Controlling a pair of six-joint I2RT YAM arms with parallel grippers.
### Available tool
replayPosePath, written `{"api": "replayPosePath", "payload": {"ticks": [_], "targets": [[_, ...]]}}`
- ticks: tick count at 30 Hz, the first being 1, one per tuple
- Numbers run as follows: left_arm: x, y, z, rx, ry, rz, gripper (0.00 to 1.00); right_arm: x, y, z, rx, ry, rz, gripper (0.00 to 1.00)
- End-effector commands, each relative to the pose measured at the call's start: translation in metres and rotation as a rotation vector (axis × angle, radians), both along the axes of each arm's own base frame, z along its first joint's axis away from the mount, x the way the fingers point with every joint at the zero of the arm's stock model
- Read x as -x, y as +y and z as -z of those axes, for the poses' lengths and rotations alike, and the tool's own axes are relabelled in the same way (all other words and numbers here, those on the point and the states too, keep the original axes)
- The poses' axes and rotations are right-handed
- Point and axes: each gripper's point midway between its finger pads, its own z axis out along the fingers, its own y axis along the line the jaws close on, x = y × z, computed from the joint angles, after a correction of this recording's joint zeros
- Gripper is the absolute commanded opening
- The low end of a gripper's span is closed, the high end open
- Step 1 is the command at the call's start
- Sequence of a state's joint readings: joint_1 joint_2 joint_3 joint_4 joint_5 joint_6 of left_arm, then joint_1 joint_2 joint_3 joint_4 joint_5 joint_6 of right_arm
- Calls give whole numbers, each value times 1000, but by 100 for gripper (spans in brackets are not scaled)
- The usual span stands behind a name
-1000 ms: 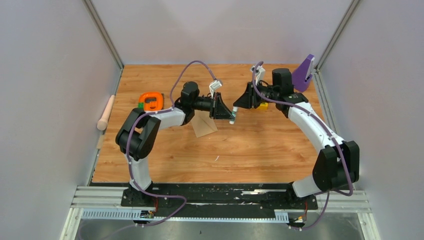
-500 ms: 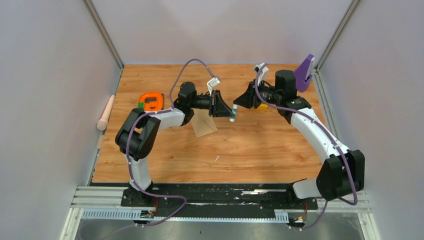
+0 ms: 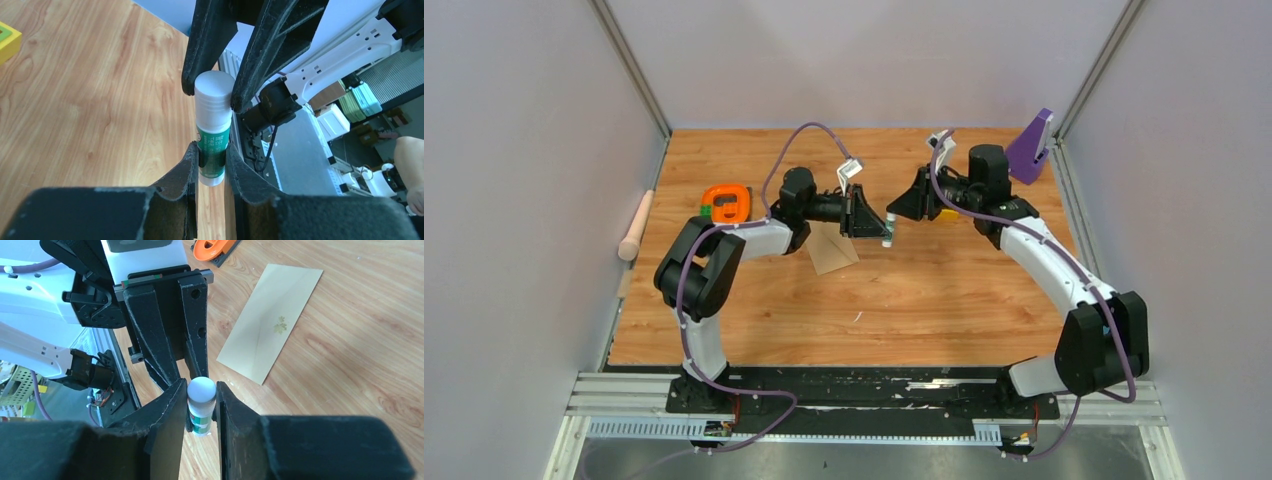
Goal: Place the letter into the envelope and seal it
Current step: Close the solid glue cap on the solid glue.
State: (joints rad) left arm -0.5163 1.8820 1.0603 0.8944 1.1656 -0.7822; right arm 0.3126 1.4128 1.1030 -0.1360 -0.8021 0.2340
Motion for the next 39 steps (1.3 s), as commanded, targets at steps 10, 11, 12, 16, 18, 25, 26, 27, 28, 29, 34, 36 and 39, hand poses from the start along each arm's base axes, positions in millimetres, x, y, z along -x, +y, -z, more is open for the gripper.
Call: {"api": "replayPosePath", "payload": {"ticks": [10,11,12,16,18,25,26,27,28,29,34,36,39], "targets": [[-10,1,-55,131,-157,-82,0,13,4,-19,-71,62,-81,53],[-10,1,-54,127,-159,-81,0,11,1,-24,-77,55,-78,55],[-9,1,-53,124,-161,-77,0,7,-2,-30,-84,50,-77,55],[-8,2,-48,105,-166,-70,0,-12,-17,-52,-91,26,-15,57],[-7,2,-48,103,-173,-66,0,-21,-24,-57,-85,13,17,57],[-4,1,-50,103,-182,-60,0,-31,-20,-40,-80,85,27,41],[-4,1,-51,102,-180,-59,0,-31,-18,-36,-77,95,23,33],[-4,0,-50,101,-180,-58,0,-31,-17,-33,-74,102,20,27],[-4,1,-49,98,-176,-58,0,-30,-15,-31,-72,104,15,22],[-5,0,-49,97,-174,-59,0,-30,-13,-30,-69,102,8,19],[-6,-1,-46,87,-164,-60,0,-26,-7,-33,-59,81,-10,10],[-7,-1,-44,83,-158,-62,0,-27,-8,-34,-51,72,-1,10],[-8,-1,-42,77,-153,-63,0,-28,-9,-36,-45,61,8,11]]}}
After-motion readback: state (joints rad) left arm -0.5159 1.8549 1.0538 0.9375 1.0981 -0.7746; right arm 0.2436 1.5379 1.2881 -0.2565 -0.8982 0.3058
